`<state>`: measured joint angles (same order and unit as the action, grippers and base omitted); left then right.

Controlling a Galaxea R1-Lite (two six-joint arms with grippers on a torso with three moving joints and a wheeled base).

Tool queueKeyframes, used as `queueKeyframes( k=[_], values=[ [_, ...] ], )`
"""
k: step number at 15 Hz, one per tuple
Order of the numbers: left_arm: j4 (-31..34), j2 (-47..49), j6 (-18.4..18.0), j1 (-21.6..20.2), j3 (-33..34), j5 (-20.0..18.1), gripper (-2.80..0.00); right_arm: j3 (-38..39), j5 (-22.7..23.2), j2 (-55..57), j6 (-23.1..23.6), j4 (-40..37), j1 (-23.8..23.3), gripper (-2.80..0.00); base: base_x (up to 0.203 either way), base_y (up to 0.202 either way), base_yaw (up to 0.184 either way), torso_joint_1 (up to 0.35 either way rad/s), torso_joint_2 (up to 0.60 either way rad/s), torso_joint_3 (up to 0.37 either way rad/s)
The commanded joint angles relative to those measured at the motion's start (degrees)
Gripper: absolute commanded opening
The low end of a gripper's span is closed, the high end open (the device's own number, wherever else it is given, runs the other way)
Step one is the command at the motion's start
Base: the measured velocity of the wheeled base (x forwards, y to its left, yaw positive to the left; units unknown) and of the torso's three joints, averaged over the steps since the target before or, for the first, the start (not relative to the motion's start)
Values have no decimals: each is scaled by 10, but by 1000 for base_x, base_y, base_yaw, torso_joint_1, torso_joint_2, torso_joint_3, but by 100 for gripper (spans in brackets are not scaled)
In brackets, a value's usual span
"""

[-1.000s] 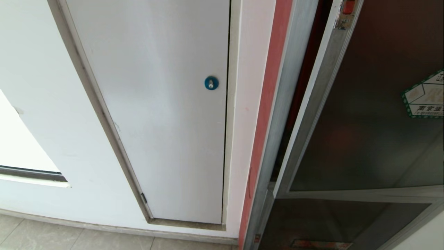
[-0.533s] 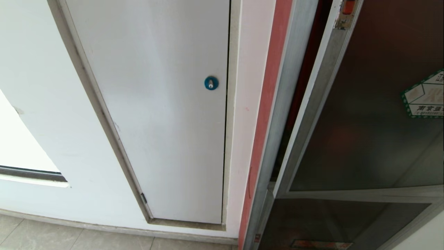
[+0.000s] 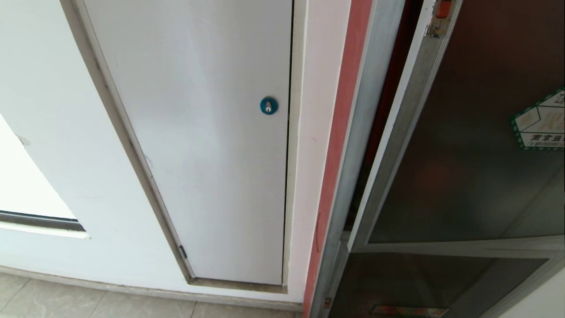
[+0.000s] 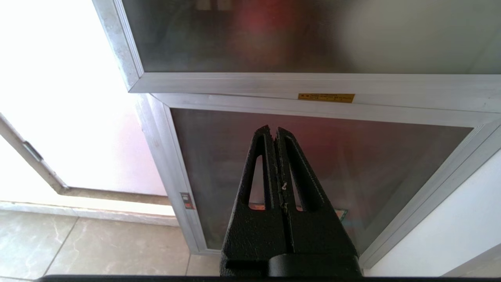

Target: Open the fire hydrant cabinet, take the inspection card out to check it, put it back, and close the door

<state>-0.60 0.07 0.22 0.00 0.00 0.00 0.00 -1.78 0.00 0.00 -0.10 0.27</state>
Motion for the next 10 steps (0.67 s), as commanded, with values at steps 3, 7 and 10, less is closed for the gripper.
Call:
queueKeyframes(
  k=[3, 7, 10],
  values=[
    [2, 2, -9, 0, -37, -22, -280, 0, 0, 2, 0, 0, 0, -280, 0, 0, 0, 0, 0, 0],
    [2, 111, -2, 2, -137, -107, -280, 0, 0, 1, 0, 0, 0, -280, 0, 0, 0, 0, 0, 0],
    [0, 268, 30, 6, -231, -177, -280, 0, 0, 2, 0, 0, 0, -280, 0, 0, 0, 0, 0, 0]
  ],
)
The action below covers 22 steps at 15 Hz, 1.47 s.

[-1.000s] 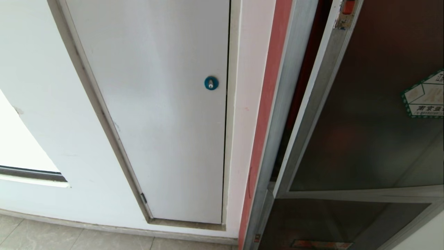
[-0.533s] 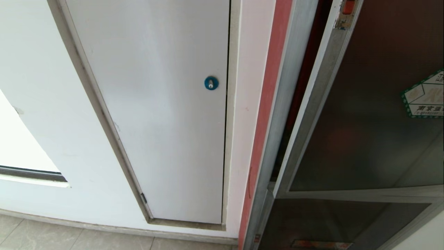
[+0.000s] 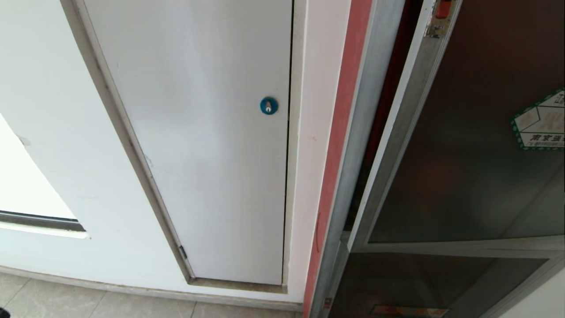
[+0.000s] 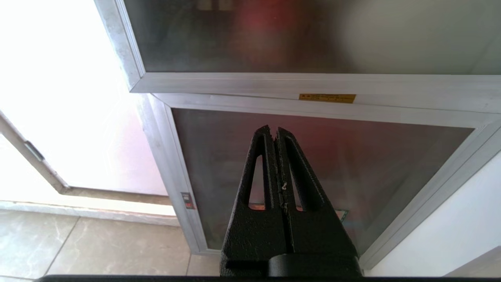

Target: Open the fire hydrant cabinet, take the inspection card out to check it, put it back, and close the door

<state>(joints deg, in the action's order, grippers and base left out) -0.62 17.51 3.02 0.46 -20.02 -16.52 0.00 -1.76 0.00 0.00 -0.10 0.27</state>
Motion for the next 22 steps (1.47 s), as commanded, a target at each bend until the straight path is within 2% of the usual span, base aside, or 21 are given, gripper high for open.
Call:
queueKeyframes(
  k=[1, 3, 6, 9, 11, 17, 20, 22],
  values=[
    [-4, 147, 9, 3, -64, -37, -280, 0, 0, 2, 0, 0, 0, -280, 0, 0, 0, 0, 0, 0],
    [-24, 255, 20, 24, -127, -91, -280, 0, 0, 2, 0, 0, 0, -280, 0, 0, 0, 0, 0, 0],
    [-64, 405, 40, 124, -201, -128, -280, 0, 0, 2, 0, 0, 0, -280, 0, 0, 0, 0, 0, 0],
    [-91, 527, 48, 207, -273, -139, -280, 0, 0, 2, 0, 0, 0, -280, 0, 0, 0, 0, 0, 0],
    [-98, 602, 49, 243, -332, -142, -280, 0, 0, 2, 0, 0, 0, -280, 0, 0, 0, 0, 0, 0],
    [-107, 777, 47, 318, -501, -146, -280, 0, 0, 1, 0, 0, 1, -280, 0, 0, 0, 0, 0, 0],
    [-158, 842, 50, 365, -553, -146, -280, 0, 0, 2, 0, 0, 0, -280, 0, 0, 0, 0, 0, 0],
    [-167, 870, 50, 383, -575, -145, -280, 0, 0, 1, 0, 0, 1, -280, 0, 0, 0, 0, 0, 0]
  ],
)
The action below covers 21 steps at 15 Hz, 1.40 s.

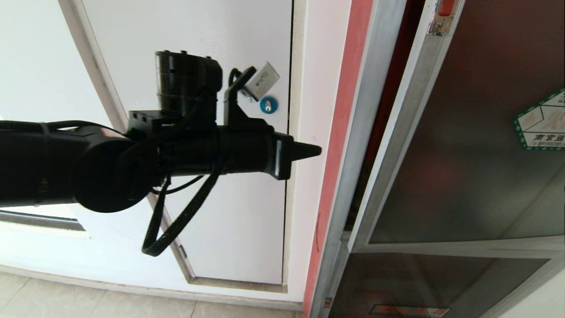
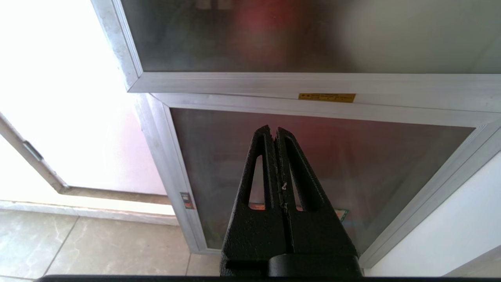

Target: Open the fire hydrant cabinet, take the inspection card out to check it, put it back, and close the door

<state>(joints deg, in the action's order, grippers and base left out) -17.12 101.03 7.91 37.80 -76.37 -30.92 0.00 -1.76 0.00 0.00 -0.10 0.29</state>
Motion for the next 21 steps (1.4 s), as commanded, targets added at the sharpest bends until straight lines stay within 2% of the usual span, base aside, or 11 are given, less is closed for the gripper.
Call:
queueKeyframes(
  k=[1, 7, 21],
  values=[
    [-3, 46, 0, 16, -22, -1, -280, 0, 0, 1, 0, 0, 0, -280, 0, 0, 0, 0, 0, 0],
    [-4, 90, -2, 45, -69, 1, -280, 0, 0, 2, 0, 0, 0, -280, 0, 0, 0, 0, 0, 0],
    [-4, 217, -3, 53, -204, 4, -280, 0, 0, 2, 0, 0, 1, -280, 0, 0, 0, 0, 0, 0]
  ],
)
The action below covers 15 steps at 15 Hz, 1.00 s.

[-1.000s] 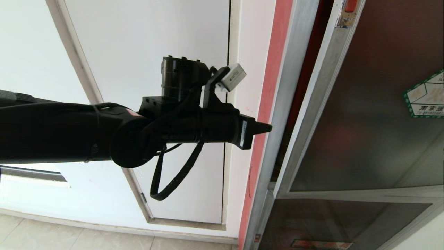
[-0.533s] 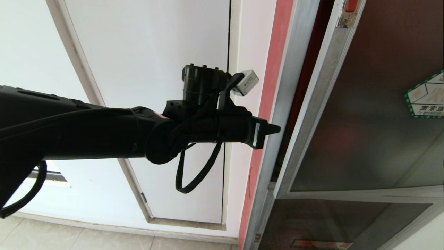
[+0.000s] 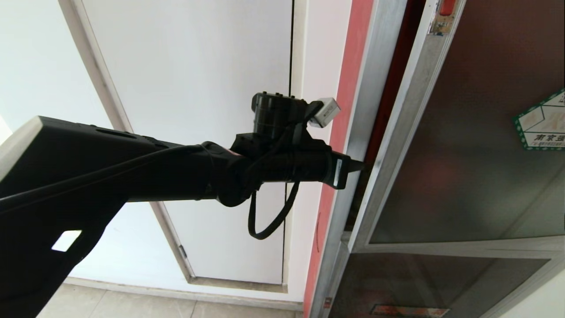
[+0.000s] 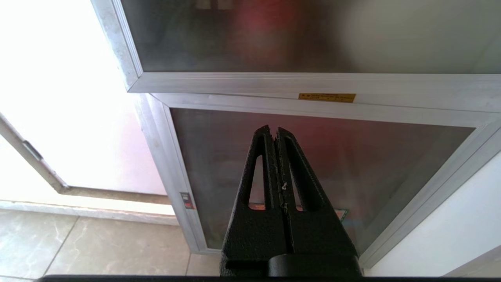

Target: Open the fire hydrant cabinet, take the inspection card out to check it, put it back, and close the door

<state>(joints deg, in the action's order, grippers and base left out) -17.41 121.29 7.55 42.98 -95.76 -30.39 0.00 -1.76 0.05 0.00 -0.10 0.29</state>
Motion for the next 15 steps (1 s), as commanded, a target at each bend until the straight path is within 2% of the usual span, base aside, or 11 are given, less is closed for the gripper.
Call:
queueKeyframes(
  k=[1, 8, 15],
  values=[
    [-1, 22, 1, 3, -20, 0, -280, 0, 0, 1, 0, 0, 0, -280, 0, 0, 0, 0, 0, 0],
    [-2, 60, 0, 7, -58, 5, -280, 0, -1, 1, 0, 0, 1, -280, 0, 0, 0, 0, 0, 0],
    [-2, 37, 0, 37, -32, 8, -280, 0, 0, 1, 0, 0, 0, -280, 0, 0, 0, 0, 0, 0]
  ],
)
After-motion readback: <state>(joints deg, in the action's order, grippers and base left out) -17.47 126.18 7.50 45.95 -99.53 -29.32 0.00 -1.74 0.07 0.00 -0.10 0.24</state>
